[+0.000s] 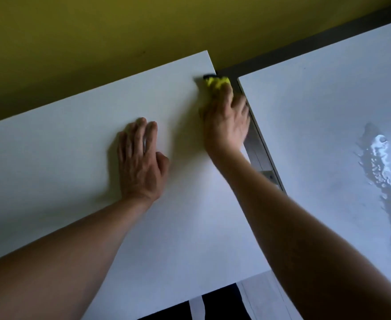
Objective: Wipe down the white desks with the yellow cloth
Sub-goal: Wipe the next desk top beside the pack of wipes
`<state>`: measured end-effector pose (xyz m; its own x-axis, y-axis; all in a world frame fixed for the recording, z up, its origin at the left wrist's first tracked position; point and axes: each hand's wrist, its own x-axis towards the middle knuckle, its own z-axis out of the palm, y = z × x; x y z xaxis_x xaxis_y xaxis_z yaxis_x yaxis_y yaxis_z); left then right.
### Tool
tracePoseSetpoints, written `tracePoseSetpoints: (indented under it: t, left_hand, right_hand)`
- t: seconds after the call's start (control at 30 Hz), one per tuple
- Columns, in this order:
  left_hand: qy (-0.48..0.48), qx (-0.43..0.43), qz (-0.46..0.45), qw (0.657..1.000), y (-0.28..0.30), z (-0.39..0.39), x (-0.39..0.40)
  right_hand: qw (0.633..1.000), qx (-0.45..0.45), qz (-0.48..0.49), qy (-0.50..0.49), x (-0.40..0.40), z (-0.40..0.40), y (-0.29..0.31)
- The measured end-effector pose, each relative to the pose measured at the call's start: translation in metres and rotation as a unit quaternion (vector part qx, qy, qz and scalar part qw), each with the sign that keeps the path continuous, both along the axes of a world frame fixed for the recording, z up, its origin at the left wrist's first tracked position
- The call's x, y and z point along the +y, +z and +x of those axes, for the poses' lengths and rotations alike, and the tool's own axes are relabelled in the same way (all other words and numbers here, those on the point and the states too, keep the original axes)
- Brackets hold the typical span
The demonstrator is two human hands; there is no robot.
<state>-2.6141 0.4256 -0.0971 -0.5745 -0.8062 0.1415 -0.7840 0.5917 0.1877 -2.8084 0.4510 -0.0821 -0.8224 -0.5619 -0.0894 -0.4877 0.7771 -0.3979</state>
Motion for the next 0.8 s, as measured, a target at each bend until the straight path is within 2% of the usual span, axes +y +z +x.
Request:
tracePoseSetpoints:
  t: [0.13,0.23,0.47,0.6,0.7,0.8]
  left_hand:
    - [-0.005,-0.02,-0.021,1.0,0.002,0.0,0.001]
    - [-0.007,-0.01,-0.025,1.0,0.001,0.001,0.003]
    - [-0.013,0.015,-0.023,1.0,-0.001,0.003,0.007]
    - [-0.03,0.013,-0.026,0.999,-0.004,0.005,0.01]
    - [-0.041,0.013,-0.032,0.999,-0.005,0.005,0.01]
    - [-0.04,0.018,-0.042,0.998,-0.007,0.005,0.008]
  right_hand:
    - [1.0,-0.016,-0.001,0.022,-0.071,-0.026,0.005]
    - [0.999,-0.021,-0.016,0.024,-0.064,-0.028,0.001]
    - [0.996,0.004,-0.06,-0.059,0.109,0.04,-0.001]
    - [0.994,-0.014,-0.037,-0.1,0.185,0.073,0.004]
    - [0.993,0.005,-0.025,-0.119,0.166,0.068,0.001]
    - [0.993,-0.004,-0.017,-0.12,0.106,0.049,0.001]
